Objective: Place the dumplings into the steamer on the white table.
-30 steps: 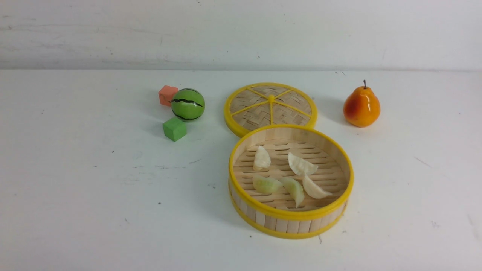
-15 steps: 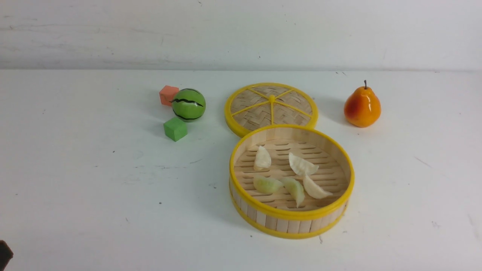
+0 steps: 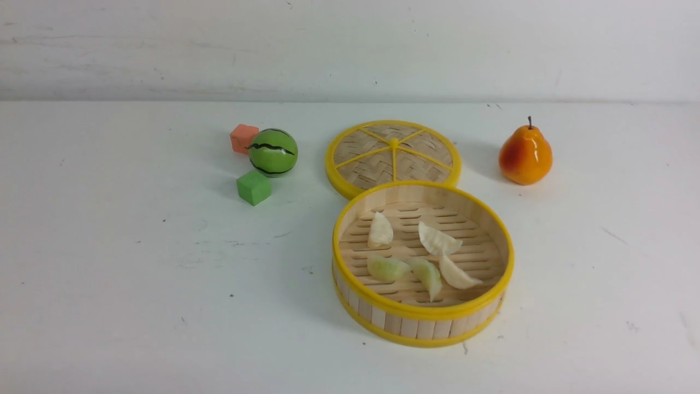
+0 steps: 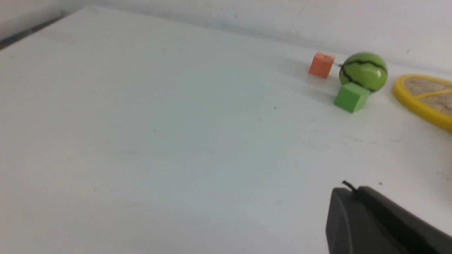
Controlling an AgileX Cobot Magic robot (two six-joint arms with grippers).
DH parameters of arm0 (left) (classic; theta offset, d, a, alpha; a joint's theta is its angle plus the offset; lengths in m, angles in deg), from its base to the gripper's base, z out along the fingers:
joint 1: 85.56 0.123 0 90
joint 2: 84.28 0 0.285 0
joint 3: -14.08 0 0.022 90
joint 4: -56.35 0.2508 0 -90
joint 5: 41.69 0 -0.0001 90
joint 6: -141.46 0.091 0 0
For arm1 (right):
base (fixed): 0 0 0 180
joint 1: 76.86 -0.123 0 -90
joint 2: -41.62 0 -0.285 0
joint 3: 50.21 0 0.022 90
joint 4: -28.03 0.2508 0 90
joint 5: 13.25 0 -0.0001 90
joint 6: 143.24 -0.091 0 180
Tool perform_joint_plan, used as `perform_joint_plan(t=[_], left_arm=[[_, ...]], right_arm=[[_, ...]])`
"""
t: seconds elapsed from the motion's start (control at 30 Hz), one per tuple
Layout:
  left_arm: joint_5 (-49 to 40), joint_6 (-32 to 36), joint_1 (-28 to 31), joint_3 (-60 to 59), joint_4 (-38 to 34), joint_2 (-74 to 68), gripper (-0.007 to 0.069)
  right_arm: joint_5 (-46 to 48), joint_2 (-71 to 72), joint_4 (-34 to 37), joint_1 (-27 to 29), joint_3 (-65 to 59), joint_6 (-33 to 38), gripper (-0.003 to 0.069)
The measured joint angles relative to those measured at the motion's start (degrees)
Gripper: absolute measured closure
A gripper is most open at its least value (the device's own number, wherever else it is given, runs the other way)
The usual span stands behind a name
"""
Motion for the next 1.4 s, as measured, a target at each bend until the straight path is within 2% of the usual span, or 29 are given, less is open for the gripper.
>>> perform_joint_plan(t=[0.27, 1.4], left_arm=[[-7.30, 0.05, -0.12, 0.00, 0.00, 0.05, 0.0638], [-7.70, 0.00, -0.12, -0.07, 0.00, 0.05, 0.0635]], right_arm=[[0.00, 0.00, 0.00, 0.00, 0.00, 0.00, 0.0671], [0.00, 0.00, 0.00, 0.00, 0.00, 0.00, 0.0643]])
